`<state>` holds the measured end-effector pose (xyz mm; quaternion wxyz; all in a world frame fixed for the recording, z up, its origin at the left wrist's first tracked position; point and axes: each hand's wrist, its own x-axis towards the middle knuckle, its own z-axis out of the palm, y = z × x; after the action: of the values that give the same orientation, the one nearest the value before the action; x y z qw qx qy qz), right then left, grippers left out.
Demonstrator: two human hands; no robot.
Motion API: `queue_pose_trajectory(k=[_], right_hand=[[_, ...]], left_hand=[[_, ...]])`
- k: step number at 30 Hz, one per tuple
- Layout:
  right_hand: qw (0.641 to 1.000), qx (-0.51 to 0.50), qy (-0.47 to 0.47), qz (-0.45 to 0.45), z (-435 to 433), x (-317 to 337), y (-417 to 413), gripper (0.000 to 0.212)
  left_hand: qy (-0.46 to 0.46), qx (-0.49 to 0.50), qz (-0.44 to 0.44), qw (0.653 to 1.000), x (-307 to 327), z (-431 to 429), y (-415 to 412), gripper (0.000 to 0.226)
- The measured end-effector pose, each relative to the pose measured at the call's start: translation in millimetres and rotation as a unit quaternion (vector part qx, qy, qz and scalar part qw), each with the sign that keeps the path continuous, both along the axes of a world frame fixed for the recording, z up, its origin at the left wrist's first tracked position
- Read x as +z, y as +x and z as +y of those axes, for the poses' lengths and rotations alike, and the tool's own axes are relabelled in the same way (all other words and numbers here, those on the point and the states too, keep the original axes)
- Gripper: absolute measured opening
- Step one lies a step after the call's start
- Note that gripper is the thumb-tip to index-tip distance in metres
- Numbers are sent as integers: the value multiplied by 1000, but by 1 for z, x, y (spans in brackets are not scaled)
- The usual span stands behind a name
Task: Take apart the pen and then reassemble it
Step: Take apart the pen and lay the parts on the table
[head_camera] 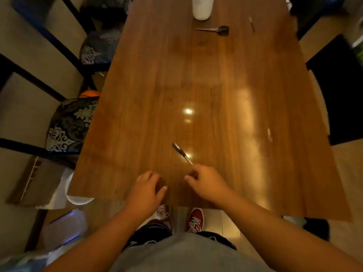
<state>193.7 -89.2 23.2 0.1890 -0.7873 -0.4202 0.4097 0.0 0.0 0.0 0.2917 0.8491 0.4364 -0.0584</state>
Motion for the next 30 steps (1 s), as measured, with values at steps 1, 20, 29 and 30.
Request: queue_pose_trajectory(k=[1,20,29,30], right_hand=[[1000,-9,-4,-11,14,-3,5,23],[984,37,-116,-133,111,-46,26,23],[973,-172,1,153,91,-26,31,14],[958,-204,11,201,87,-21,30,12]], left_hand=[[-5,1,1,1000,-2,8,3,38],[-27,-120,31,992,-22,100,53,44],[-119,-106,-62,985,11,74,76,22],[-122,-97,-74,985,14,69,76,20]])
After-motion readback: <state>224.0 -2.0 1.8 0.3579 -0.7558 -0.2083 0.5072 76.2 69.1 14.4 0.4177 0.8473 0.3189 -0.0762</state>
